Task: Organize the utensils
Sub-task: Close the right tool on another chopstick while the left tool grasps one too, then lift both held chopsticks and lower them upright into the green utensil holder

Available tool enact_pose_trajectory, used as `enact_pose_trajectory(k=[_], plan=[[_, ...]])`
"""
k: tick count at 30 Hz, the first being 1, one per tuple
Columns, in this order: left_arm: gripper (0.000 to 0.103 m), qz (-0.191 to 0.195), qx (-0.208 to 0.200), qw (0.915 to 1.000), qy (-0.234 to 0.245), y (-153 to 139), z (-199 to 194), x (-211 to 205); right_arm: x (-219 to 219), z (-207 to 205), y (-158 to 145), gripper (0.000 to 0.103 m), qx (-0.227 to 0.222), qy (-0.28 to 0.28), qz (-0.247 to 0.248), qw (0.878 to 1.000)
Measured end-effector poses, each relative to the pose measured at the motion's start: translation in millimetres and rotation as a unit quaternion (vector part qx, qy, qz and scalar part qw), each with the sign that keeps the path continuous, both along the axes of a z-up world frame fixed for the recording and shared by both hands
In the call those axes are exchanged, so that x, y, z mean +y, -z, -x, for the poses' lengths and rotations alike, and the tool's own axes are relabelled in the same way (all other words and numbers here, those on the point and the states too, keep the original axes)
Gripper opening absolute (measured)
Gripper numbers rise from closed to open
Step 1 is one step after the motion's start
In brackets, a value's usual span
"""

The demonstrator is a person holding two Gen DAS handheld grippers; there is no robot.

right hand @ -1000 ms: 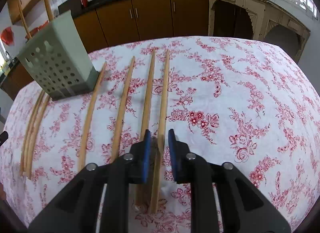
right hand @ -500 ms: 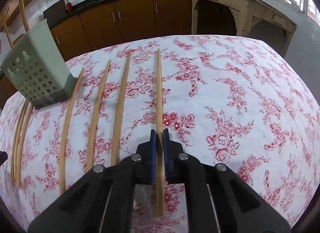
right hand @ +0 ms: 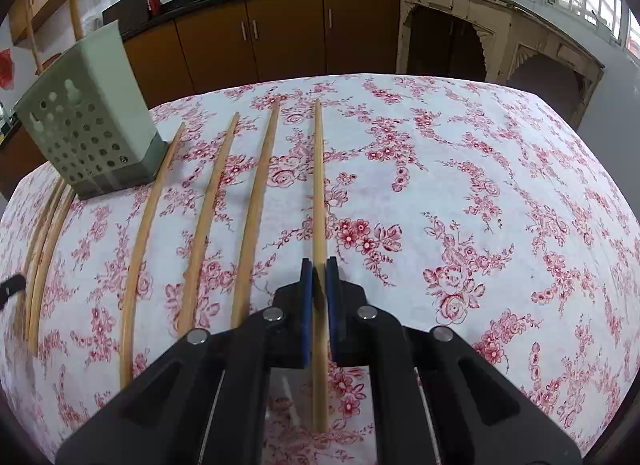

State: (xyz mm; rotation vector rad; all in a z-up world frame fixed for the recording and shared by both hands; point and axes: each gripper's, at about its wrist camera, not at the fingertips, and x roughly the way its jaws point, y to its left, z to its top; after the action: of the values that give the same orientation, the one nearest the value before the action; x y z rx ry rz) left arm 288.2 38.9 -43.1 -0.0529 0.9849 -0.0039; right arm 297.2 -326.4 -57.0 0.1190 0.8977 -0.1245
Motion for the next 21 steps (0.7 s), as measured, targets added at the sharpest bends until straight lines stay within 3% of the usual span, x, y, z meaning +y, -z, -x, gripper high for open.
enact_pose_trajectory(k=[8,21], plan=[[0.008,0.055,-0.009,0.9983,0.018,0,6,22,-6,7,2,0.008,-0.01,-0.003,-0.013,1.0],[0.008,0.036,-0.004,0.999,0.026,2,17,16,-6,20,1,0.009,-0.004,-0.004,-0.021,1.0]])
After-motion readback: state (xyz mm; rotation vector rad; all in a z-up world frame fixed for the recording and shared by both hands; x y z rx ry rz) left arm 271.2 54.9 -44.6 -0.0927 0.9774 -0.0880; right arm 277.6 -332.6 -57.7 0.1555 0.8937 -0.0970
